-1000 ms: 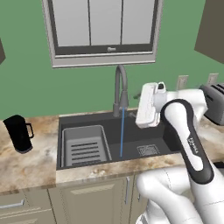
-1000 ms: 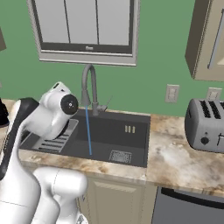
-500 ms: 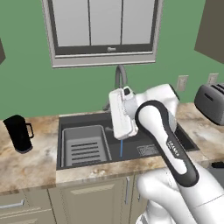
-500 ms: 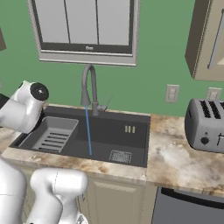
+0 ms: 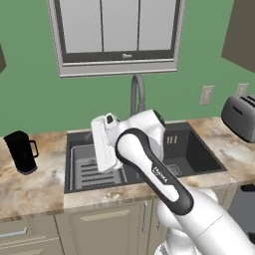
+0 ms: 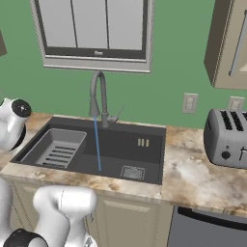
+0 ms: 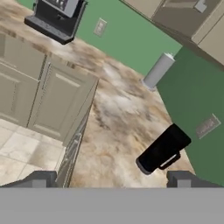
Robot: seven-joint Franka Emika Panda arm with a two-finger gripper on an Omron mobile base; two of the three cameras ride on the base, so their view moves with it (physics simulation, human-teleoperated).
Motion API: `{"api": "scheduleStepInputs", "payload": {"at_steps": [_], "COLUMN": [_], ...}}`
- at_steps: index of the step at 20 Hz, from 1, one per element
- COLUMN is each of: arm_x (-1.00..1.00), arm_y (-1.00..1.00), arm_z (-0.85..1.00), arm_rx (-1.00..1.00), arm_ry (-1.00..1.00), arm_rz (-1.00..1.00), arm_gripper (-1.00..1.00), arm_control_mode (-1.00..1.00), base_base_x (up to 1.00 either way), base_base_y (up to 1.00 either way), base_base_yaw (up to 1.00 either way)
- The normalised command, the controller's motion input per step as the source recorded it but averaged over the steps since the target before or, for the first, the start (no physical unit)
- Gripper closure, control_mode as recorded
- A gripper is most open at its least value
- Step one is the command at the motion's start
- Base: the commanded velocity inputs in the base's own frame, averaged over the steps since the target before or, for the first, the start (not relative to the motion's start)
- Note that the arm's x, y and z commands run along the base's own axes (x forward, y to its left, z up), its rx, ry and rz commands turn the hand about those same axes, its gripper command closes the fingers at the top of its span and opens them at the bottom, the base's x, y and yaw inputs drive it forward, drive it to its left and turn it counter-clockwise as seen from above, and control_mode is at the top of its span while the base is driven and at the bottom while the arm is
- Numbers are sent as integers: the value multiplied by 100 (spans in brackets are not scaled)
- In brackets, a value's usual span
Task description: Turn on the sink faucet and place the jug under the water for a few seconds to fill it up.
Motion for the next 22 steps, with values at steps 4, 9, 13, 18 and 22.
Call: {"api": "scheduleStepInputs", "payload": {"at_steps": [4, 9, 13, 18, 22], "arm_x": [43, 56, 58, 42, 6], "arm_y": [55, 37, 16, 16, 8], "arm_z": [-20, -8, -9, -23, -27], "arm_rx": [0, 0, 0, 0, 0], "arm_ry": [7, 11, 11, 7, 0], "arm_rz": [0, 0, 0, 0, 0], "arm_gripper": [-100, -100, -100, -100, -100], "arm_control_mode": [-100, -100, -100, -100, -100], "base_base_x": [0, 0, 0, 0, 0], "base_base_y": [0, 0, 0, 0, 0], "base_base_yaw": [0, 0, 0, 0, 0]}}
